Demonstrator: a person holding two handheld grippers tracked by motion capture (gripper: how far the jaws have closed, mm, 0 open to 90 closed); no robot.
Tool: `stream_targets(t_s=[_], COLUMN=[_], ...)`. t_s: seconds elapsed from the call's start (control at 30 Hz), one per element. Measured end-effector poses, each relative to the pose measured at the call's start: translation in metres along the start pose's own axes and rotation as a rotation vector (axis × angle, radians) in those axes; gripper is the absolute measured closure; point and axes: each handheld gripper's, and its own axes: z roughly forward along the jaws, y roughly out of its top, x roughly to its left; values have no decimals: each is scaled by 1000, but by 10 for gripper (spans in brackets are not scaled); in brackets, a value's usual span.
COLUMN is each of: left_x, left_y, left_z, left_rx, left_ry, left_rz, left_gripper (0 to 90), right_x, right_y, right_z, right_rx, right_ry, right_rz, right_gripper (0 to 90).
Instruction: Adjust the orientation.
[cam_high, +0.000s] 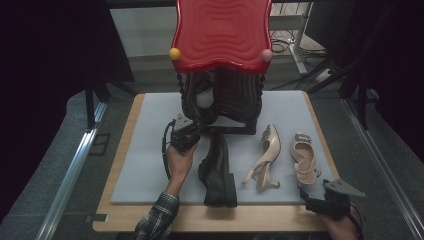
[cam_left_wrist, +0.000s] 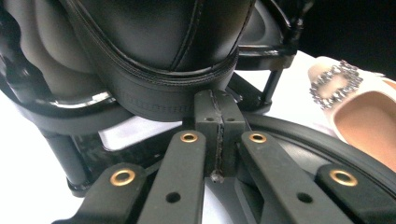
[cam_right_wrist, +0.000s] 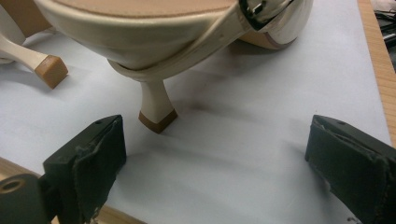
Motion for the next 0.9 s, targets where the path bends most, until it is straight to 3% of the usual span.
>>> stream_targets(t_s=[0.5, 0.63, 0.67, 0.7, 0.73, 0.8, 0.9], left_x=[17, 22, 24, 24, 27, 23, 22], left_y=[23, 26, 27, 27, 30, 30, 26], left_z=[17, 24, 25, 25, 24, 23, 18], left_rx=[21, 45, 33, 33, 25, 39, 18], left_ry=[62, 89, 104, 104, 80, 100, 67], left_rz=[-23, -26, -37, -37, -68, -33, -50], left_gripper=[899, 899, 898, 898, 898, 898, 897], right_x=[0, 0, 0, 0, 0, 0, 0], right_y=[0, 0, 0, 0, 0, 0, 0], right_z=[0, 0, 0, 0, 0, 0, 0], right_rx=[0, 0, 0, 0, 0, 0, 0], right_ry=[1, 1, 1, 1, 1, 2, 2], right_rz=[1, 1, 1, 1, 1, 1, 2], right_gripper=[48, 48, 48, 48, 48, 48, 48])
